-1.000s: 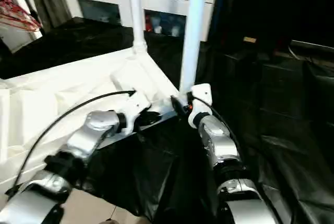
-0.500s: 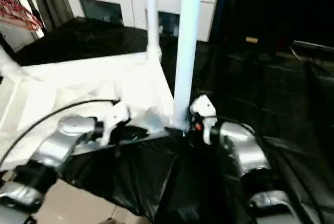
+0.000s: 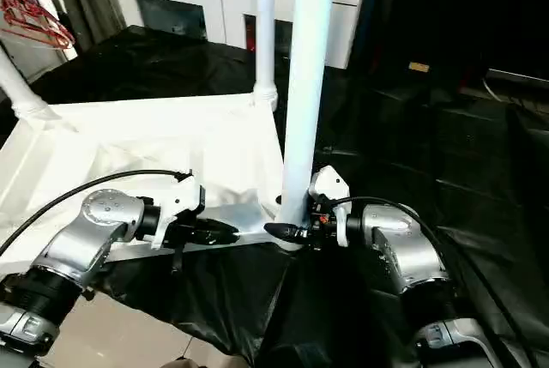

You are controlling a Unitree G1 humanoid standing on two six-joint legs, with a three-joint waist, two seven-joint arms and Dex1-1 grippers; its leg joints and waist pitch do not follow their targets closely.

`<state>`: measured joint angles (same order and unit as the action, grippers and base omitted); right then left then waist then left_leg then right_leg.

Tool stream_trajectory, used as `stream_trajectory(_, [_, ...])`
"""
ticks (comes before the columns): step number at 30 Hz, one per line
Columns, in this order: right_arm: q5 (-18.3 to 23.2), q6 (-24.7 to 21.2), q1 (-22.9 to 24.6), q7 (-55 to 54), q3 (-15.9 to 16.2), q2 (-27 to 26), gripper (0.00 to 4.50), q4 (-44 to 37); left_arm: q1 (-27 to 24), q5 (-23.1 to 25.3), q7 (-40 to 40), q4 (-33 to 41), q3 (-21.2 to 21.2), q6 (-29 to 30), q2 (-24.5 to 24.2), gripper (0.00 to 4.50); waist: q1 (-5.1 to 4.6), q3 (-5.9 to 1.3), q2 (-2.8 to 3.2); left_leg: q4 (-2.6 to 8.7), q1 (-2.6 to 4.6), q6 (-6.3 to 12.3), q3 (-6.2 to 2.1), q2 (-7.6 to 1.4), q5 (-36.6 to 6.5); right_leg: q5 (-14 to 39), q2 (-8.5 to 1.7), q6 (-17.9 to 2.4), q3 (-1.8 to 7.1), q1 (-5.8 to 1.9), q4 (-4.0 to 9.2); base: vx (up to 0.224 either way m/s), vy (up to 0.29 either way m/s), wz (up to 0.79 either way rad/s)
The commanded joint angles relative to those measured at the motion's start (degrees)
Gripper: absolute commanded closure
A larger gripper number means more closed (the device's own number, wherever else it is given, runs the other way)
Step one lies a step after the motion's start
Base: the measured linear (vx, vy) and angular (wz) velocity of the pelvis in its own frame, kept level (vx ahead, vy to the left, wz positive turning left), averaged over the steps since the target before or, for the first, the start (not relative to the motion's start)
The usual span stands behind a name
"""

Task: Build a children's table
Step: Rotate leg to tighten

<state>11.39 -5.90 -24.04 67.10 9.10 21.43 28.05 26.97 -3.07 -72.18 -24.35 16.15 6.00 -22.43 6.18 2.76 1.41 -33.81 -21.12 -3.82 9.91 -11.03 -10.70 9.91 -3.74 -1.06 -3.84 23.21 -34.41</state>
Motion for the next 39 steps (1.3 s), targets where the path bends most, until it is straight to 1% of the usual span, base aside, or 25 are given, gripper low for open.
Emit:
stream_trajectory(1, [0.3,-0.4,0.5,1.6,1.1,-0.2,1.75,-1.4,0.6,-1.6,-0.6,2.4,0.3,-0.1,0.1,4.50,0.07,-3.63,-0.63,3.86,0.50,3.76,-0.34,-2.42,-9.4,12.7,-4.51,-12.4,2.64,-2.90,3.75,0.000,0.000,0.00])
stream_trajectory(7, [0.8,-1.4,1.4,1.8,1.2,-0.3,1.86,-2.7,0.5,-1.3,-0.4,2.2,0.1,0.0,0.3,4.50,0.22,-3.69,-0.68,3.77,0.45,3.88,-0.32,-2.36,-8.7,11.6,-4.45,-12.4,2.64,-2.97,3.63,0.000,0.000,0.00])
stream_trajectory(12, [1.0,-1.8,2.3,0.4,0.9,-0.9,1.86,-3.3,0.9,-0.8,1.9,1.5,-0.3,0.0,1.1,4.50,0.33,-3.64,-0.67,3.84,0.52,3.73,-0.37,-2.42,-9.3,12.7,-4.50,-12.2,2.62,-2.90,3.74,0.000,0.000,0.00])
stream_trajectory(13, [0.9,-2.0,2.3,-1.3,0.4,-1.6,1.86,-2.7,1.5,-0.1,4.1,0.6,-0.6,0.2,1.8,4.50,0.27,-3.63,-0.61,3.84,0.49,3.51,-0.36,-2.42,-9.7,13.1,-4.50,-12.1,2.66,-2.85,3.79,0.000,0.000,0.00])
stream_trajectory(14, [0.6,-1.7,2.1,-3.2,-0.2,-2.3,1.86,-1.9,2.1,0.5,5.9,-0.2,-0.9,0.3,2.5,4.50,0.30,-3.59,-0.70,3.86,0.53,3.44,-0.37,-2.36,-9.8,13.6,-4.54,-11.9,2.64,-2.88,3.90,0.000,0.000,0.00])
stream_trajectory(15, [-0.5,-0.6,1.5,-8.6,-1.5,-4.2,1.86,0.3,3.6,1.8,10.5,-2.4,-1.6,0.6,4.1,4.50,0.27,-3.57,-0.50,3.90,0.68,2.99,-0.37,-2.37,-10.6,14.7,-4.62,-11.8,2.72,-2.67,4.04,0.000,0.000,0.00])
stream_trajectory(16, [-0.9,-0.5,1.2,-10.1,-1.8,-4.6,1.86,0.9,4.0,2.0,11.5,-2.9,-1.7,0.6,4.6,4.50,0.22,-3.45,-0.57,3.95,0.95,2.26,-0.36,-2.25,-11.6,16.6,-4.62,-11.5,2.71,-2.54,4.41,0.000,0.000,0.00])
stream_trajectory(18, [-2.6,0.4,0.1,-16.5,-2.9,-6.6,1.87,3.6,5.6,3.1,15.7,-5.0,-2.1,0.7,6.5,4.50,0.04,-3.36,-0.57,4.09,0.94,1.55,-0.42,-2.18,-12.1,18.1,-4.63,-11.0,2.71,-2.47,4.53,0.000,0.000,0.00])
stream_trajectory(19, [-2.6,0.4,0.1,-16.5,-2.9,-6.6,1.87,3.6,5.6,3.1,15.7,-5.0,-2.1,0.7,6.5,4.50,-0.09,-3.43,-0.67,4.22,0.78,1.03,-0.61,-2.13,-12.2,18.9,-4.68,-10.3,2.61,-2.82,4.51,0.000,0.000,0.00])
stream_trajectory(20, [-3.1,0.9,-0.2,-18.2,-3.1,-7.2,1.87,4.4,6.2,3.6,17.1,-5.7,-2.1,1.0,7.2,4.50,-0.05,-3.53,-0.58,4.21,0.68,0.98,-0.70,-2.13,-12.0,18.6,-4.74,-10.1,2.59,-2.97,4.40,0.000,0.000,0.00])
stream_trajectory(21, [-4.0,1.0,-1.2,-23.1,-3.8,-8.7,1.88,6.4,7.3,4.4,20.1,-7.2,-2.1,1.2,8.6,4.50,-0.19,-3.59,-0.52,4.12,0.78,1.18,-0.60,-2.16,-11.7,17.4,-4.68,-9.9,2.71,-2.78,4.42,0.000,0.000,0.00])
stream_trajectory(22, [-4.7,1.1,-2.0,-27.0,-4.4,-10.0,1.88,8.0,8.2,5.0,22.5,-8.4,-2.2,1.6,9.8,4.50,-0.29,-3.59,-0.55,4.06,0.65,1.23,-0.53,-2.08,-11.3,16.5,-4.64,-10.1,2.75,-2.73,4.36,0.000,0.000,0.00])
stream_trajectory(23, [-5.1,0.8,-3.0,-31.4,-5.2,-11.7,1.88,9.8,9.4,5.5,25.3,-9.7,-2.4,1.8,11.4,4.50,-0.39,-3.63,-0.46,4.08,0.81,0.77,-0.57,-2.01,-10.8,16.0,-4.62,-10.4,2.69,-2.65,4.33,0.000,0.000,0.00])
stream_trajectory(24, [-5.8,1.0,-3.9,-35.9,-5.7,-13.3,1.88,11.3,10.5,6.0,28.4,-10.9,-2.7,2.1,13.0,4.50,-0.47,-3.73,-0.60,4.00,0.82,0.64,-0.55,-1.90,-10.5,15.5,-4.63,-10.6,2.65,-2.85,4.29,0.000,0.000,0.00])
stream_trajectory(25, [-6.3,1.3,-4.4,-38.6,-6.1,-14.4,1.88,12.3,11.1,6.3,30.4,-11.8,-2.8,2.3,14.0,4.50,-0.51,-3.71,-0.59,3.96,0.64,0.75,-0.54,-1.91,-10.0,14.7,-4.69,-10.7,2.69,-2.91,4.18,0.000,0.000,0.00])
stream_trajectory(26, [-6.3,1.3,-4.4,-38.6,-6.1,-14.4,1.88,12.3,11.1,6.3,30.4,-11.8,-2.8,2.3,14.0,4.50,-0.51,-3.71,-0.59,3.96,0.64,0.75,-0.54,-1.91,-10.0,14.7,-4.69,-10.7,2.69,-2.91,4.18,0.000,0.000,0.00])
stream_trajectory(27, [-6.9,1.3,-5.3,-41.9,-6.4,-15.5,1.88,13.6,11.9,6.8,32.3,-12.7,-2.8,1.9,15.0,4.50,-0.47,-3.91,-0.52,3.82,0.55,1.26,-0.50,-1.91,-8.4,11.9,-4.60,-10.9,2.73,-2.94,3.93,0.000,0.000,0.00])
stream_trajectory(29, [-7.8,2.4,-6.4,-44.8,-6.4,-17.0,1.88,15.3,12.8,7.6,34.3,-13.9,-2.4,1.0,16.4,4.50,-0.47,-4.07,-0.47,3.69,0.53,1.86,-0.45,-1.90,-7.4,9.2,-4.55,-11.6,2.70,-2.99,3.63,0.000,0.000,0.00])
stream_trajectory(31, [-8.0,3.7,-6.8,-45.4,-6.3,-17.8,1.88,15.9,13.1,7.8,34.4,-14.2,-1.9,0.3,17.1,4.50,-0.33,-4.04,-0.27,3.67,0.49,2.38,-0.42,-1.90,-7.6,8.2,-4.62,-12.0,2.67,-3.16,3.59,0.000,0.000,0.00])
stream_trajectory(32, [-8.0,3.8,-6.8,-45.4,-6.3,-17.8,1.88,16.0,13.1,7.8,34.4,-14.3,-1.9,0.2,17.1,4.50,-0.33,-3.98,-0.34,3.69,0.42,2.52,-0.40,-1.90,-7.9,8.4,-4.63,-12.0,2.66,-3.18,3.68,0.000,0.000,0.00])
stream_trajectory(33, [-7.3,4.4,-7.0,-45.1,-7.1,-18.2,1.53,16.3,13.0,7.8,34.3,-14.5,-1.8,-0.2,17.3,4.50,-0.27,-3.92,-0.23,3.76,0.49,2.52,-0.43,-1.94,-8.7,9.2,-4.67,-11.9,2.62,-3.15,3.80,0.000,0.000,0.00])
stream_trajectory(34, [-7.3,4.4,-7.0,-45.1,-7.1,-18.2,1.19,16.3,13.0,7.8,34.3,-14.5,-1.8,-0.2,17.3,4.50,-0.31,-3.85,-0.31,3.83,0.51,2.47,-0.43,-1.95,-9.4,10.1,-4.61,-11.7,2.62,-3.16,3.92,0.000,0.000,0.00])
stream_trajectory(36, [-5.7,4.0,-7.4,-43.9,-8.4,-18.6,1.19,16.4,12.7,7.6,33.3,-14.3,-1.7,-0.9,17.0,4.50,-0.31,-3.85,-0.21,3.90,0.57,2.35,-0.48,-2.03,-9.8,10.6,-4.64,-11.7,2.63,-3.14,3.96,0.000,0.000,0.00])
stream_trajectory(37, [-5.5,4.4,-7.6,-43.6,-8.5,-18.5,1.08,16.6,12.3,7.3,32.2,-14.1,-1.7,-1.8,16.6,4.50,-0.57,-3.80,-0.19,4.01,0.45,2.12,-0.57,-1.98,-10.8,11.2,-4.65,-11.4,2.60,-3.22,4.00,0.000,0.000,0.00])
stream_trajectory(39, [-5.9,5.2,-7.9,-43.9,-8.2,-18.0,0.78,16.8,11.9,6.9,30.7,-13.9,-1.6,-2.7,16.2,4.50,-1.06,-3.79,-0.27,4.06,0.36,1.97,-0.63,-1.93,-11.0,11.5,-4.64,-11.4,2.55,-3.32,4.01,0.000,0.000,0.00])
